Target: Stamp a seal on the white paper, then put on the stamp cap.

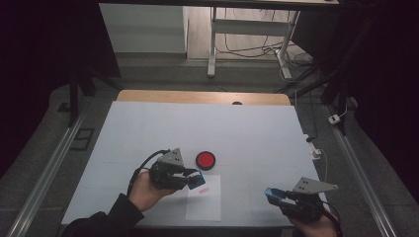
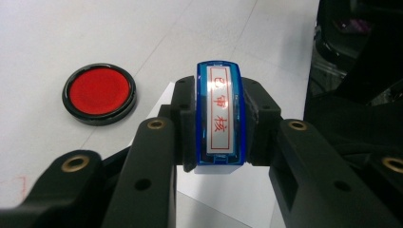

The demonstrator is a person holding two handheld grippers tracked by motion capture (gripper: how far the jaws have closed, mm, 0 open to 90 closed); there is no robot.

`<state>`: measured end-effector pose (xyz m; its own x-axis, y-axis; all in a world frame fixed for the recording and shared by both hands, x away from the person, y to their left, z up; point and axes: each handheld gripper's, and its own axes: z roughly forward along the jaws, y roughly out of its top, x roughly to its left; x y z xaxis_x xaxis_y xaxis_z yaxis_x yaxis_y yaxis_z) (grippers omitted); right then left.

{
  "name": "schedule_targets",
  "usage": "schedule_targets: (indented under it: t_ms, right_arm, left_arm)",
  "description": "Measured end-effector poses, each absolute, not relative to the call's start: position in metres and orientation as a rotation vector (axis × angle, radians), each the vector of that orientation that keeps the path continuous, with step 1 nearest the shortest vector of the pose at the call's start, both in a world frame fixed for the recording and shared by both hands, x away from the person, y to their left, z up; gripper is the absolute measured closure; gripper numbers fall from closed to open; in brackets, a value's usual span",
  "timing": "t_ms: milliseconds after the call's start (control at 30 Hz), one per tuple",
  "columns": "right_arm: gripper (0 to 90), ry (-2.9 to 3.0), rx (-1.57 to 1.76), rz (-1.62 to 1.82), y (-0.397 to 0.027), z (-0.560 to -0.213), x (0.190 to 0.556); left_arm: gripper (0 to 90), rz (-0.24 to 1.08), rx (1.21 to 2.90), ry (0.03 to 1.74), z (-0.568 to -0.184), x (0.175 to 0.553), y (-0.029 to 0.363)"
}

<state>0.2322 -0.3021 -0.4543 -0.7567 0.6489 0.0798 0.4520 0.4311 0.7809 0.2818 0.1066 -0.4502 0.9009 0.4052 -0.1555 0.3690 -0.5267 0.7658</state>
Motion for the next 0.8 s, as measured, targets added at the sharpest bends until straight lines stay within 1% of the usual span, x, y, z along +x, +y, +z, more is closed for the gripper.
schedule_targets:
  t_ms: [400,800]
  right_arm:
    - [67.6,2.455,0.964,1.231,-0.302,-0.455,0.233]
    - [67.5,2.443,0.935,1.243,-0.298,-0.452,0.231]
  left_arm:
    - [70.2,0.042,2.083,0.523,-0.441,0.276,0.124]
    - [70.2,0.043,2.094,0.488,-0.444,0.275,0.121]
